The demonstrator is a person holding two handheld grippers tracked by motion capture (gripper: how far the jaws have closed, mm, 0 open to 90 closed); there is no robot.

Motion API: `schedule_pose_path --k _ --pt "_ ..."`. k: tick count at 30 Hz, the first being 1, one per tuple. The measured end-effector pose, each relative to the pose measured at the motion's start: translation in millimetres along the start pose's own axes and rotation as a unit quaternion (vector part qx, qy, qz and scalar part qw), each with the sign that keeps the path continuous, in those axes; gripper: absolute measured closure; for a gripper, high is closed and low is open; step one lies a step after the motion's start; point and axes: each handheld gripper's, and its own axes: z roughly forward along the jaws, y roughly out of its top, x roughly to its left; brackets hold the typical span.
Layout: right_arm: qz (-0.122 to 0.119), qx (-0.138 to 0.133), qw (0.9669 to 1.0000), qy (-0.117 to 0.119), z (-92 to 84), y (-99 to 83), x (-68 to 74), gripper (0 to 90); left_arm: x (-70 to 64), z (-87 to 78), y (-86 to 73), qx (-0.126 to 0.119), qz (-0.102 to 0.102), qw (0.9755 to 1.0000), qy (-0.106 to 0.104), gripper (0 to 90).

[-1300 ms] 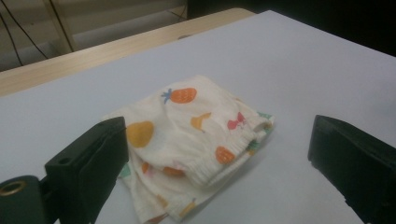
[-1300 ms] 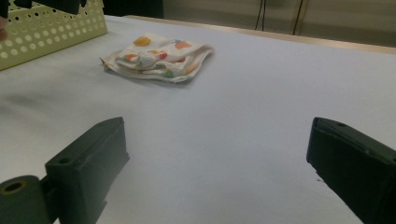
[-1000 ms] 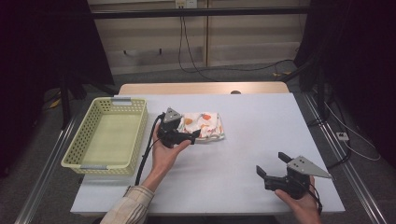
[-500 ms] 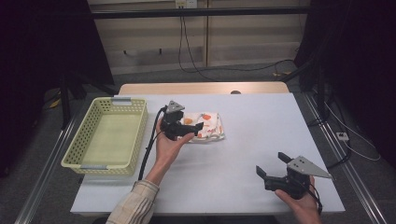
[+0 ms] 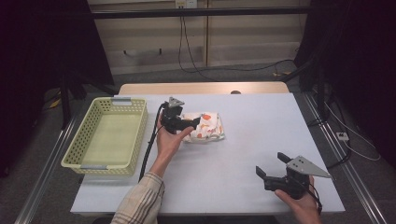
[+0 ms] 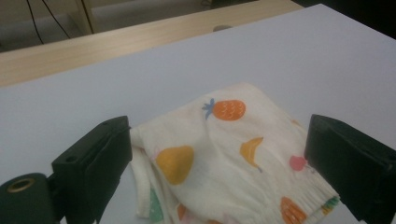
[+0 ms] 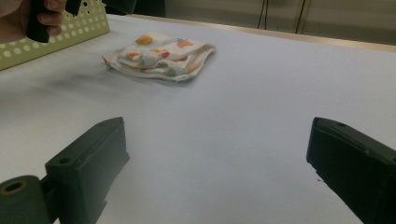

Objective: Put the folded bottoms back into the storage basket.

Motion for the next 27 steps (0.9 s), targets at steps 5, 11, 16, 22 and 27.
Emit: schedule_pose_path --k 5,11,16,22,27 --pt "0.002 0.001 1.0 0.0 0.4 0.0 0.3 5.3 10.9 5.1 -3.1 0.012 -0.018 0.9997 0.006 8.5" --pt "0.0 0.003 1.0 0.0 0.5 -0.3 0.4 5.3 15.4 6.0 -3.9 0.014 -0.015 0.9995 0.025 13.8" --pt "0.0 0.003 1.0 0.0 0.6 -0.3 0.2 5.3 22.5 12.3 -8.3 0.038 -0.024 0.9986 0.029 17.3" --pt "0.001 0.005 1.0 0.001 1.2 -0.5 0.0 5.3 27.4 24.0 -17.5 0.069 -0.043 0.9965 0.016 24.3" --pt "0.002 0.006 1.0 0.001 0.9 -0.4 0.1 5.3 26.7 30.1 -21.6 0.086 -0.045 0.9949 0.028 26.0"
